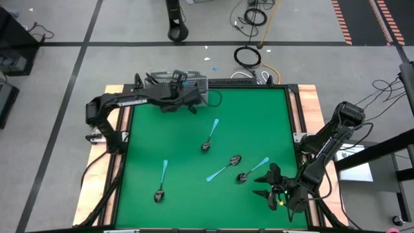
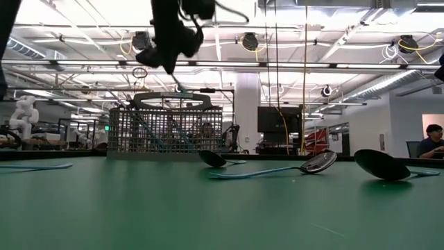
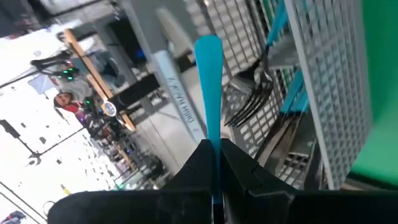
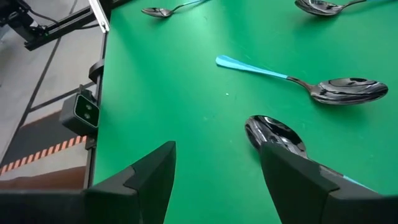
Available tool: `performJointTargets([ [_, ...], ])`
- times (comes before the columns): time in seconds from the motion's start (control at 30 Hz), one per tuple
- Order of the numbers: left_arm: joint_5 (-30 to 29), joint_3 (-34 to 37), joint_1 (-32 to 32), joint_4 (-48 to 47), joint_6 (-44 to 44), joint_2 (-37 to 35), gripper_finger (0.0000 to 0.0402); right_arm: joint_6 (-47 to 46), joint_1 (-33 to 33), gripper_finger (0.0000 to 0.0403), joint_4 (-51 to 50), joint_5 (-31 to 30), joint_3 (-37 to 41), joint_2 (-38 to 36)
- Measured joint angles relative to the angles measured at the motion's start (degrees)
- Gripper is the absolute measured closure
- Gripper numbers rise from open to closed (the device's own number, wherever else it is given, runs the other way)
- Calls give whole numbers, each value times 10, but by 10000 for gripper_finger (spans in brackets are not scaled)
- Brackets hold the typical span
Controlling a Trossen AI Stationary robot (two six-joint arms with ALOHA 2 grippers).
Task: Sort silverware
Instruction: Put the fork into the silverware rack
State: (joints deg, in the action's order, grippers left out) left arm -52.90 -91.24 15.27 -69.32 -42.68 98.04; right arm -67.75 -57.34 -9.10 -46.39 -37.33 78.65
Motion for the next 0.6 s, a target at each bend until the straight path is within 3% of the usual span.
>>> performJointTargets([
  [0.43,23,0,44,28,-143,120,394,37,0,179,-4,-1,0,0],
  [0.6,65,0,44,30,-188,147,394,40,0,179,-12,-1,0,0],
])
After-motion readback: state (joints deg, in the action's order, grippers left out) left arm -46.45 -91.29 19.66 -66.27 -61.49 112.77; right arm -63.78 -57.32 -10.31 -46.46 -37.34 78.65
